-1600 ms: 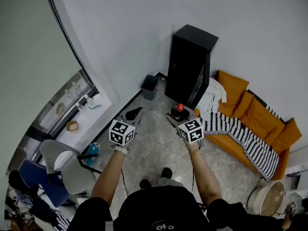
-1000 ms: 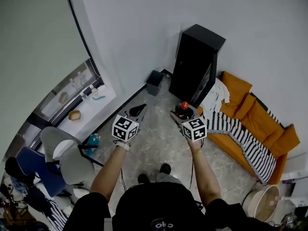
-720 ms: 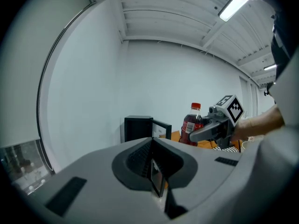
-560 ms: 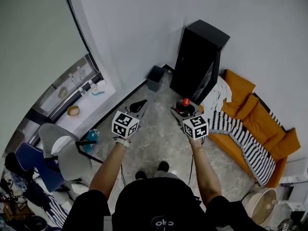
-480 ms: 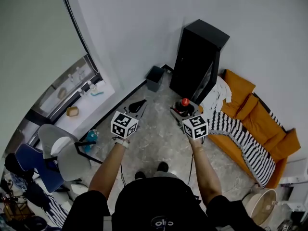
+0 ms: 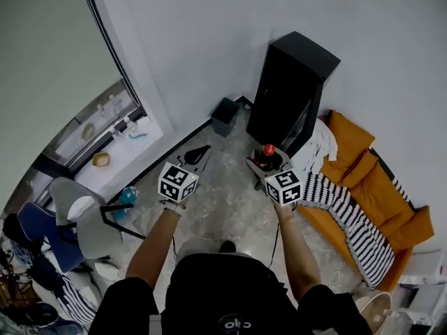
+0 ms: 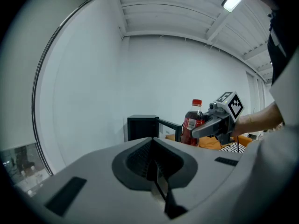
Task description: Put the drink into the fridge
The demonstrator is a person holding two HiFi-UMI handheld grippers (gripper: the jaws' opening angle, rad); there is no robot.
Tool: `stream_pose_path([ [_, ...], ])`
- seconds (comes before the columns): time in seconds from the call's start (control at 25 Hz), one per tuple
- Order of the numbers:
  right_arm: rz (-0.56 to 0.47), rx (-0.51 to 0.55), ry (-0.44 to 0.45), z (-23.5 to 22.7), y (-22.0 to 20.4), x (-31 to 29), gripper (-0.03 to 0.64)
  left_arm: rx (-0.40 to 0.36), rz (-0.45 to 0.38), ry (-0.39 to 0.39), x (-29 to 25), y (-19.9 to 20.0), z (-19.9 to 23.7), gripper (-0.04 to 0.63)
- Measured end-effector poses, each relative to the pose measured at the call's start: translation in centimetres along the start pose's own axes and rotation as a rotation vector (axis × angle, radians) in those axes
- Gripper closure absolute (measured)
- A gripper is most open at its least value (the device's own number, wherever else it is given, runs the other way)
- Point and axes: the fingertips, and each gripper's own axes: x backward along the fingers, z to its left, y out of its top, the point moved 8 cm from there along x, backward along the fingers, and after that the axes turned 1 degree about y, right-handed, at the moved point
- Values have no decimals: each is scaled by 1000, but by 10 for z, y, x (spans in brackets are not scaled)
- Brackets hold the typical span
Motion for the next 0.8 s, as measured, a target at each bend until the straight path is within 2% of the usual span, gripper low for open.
stream_pose_path([
  [0.36,-1,7,27,-43,13,-41,304,9,-1,9,-43,-1,31,591],
  [0.56,-5,-5,-5,-68,27,-91,304,9,-4,-24,-80,-4,83,591],
  [0.8,10,-25,-59,-103,52,-160,304,12,-10,-111,-142,6,158,591],
])
